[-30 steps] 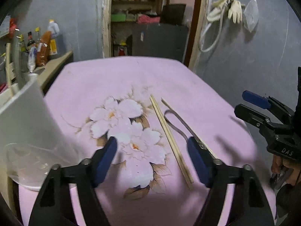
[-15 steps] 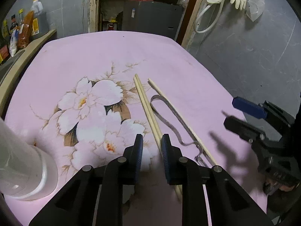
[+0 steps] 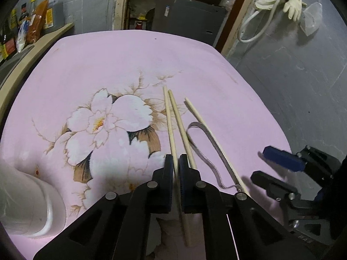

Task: Organize utensils
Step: 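Close the left tool on a wooden chopstick while the right tool grasps another chopstick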

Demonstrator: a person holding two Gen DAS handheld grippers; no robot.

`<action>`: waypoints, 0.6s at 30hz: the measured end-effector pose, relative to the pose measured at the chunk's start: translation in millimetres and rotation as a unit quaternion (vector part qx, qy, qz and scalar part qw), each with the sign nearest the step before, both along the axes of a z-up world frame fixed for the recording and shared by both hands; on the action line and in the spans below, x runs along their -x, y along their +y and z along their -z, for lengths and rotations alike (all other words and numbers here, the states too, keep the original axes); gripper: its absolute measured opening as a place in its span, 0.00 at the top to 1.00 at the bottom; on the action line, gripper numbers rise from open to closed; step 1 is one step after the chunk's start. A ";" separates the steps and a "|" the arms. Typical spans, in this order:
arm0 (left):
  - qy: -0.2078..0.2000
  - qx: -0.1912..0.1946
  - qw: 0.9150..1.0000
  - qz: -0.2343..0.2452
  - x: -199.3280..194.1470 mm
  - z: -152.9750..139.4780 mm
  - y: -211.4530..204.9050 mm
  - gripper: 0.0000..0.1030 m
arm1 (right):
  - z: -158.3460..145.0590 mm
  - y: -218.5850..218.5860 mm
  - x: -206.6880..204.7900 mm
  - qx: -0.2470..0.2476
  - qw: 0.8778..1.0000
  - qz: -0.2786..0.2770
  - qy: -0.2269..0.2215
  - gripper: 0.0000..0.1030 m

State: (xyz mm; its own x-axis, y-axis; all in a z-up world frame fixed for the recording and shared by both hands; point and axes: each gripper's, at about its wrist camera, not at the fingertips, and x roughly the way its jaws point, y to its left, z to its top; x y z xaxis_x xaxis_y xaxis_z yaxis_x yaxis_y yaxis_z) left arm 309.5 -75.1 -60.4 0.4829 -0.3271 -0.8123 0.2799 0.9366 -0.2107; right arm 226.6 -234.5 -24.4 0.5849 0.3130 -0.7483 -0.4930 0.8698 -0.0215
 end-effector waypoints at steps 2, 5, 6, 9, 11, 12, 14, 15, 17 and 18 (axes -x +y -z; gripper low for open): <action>-0.001 -0.004 1.000 -0.007 1.7 -1.7 2.6 0.97 | 3.3 2.7 -3.5 0.003 1.000 -0.001 0.011 0.70; 0.000 -0.007 1.000 -0.014 8.2 -3.6 9.5 0.97 | 6.8 8.4 -6.7 0.011 1.000 -0.003 0.018 0.70; 0.000 -0.008 1.000 -0.015 10.9 -4.4 11.5 0.97 | 7.2 10.3 -7.9 0.014 1.000 -0.003 0.017 0.70; 0.002 -0.005 1.000 -0.014 18.9 -5.8 14.6 0.97 | 8.2 14.2 -13.5 0.015 1.000 -0.003 0.021 0.71; 0.006 0.001 1.000 -0.011 23.8 -6.8 17.5 0.97 | 9.0 16.2 -17.3 0.018 1.000 -0.001 0.025 0.71; 0.008 0.006 1.000 -0.011 26.1 -7.5 20.5 0.97 | 9.3 17.3 -19.2 0.020 0.999 -0.001 0.026 0.71; 0.012 0.011 1.000 -0.010 28.9 -8.7 24.1 0.97 | 9.9 20.0 -22.8 0.028 0.999 0.000 0.027 0.72; 0.014 0.013 1.000 -0.010 29.5 -9.0 25.4 0.97 | 10.4 21.2 -25.0 0.032 0.999 0.001 0.027 0.72; 0.015 0.010 1.000 -0.006 29.6 -10.1 24.5 0.97 | 11.3 24.2 -31.5 0.042 0.999 0.003 0.028 0.72; 0.016 0.007 1.000 -0.005 29.4 -10.6 23.7 0.97 | 11.6 25.4 -34.8 0.046 0.999 0.004 0.029 0.73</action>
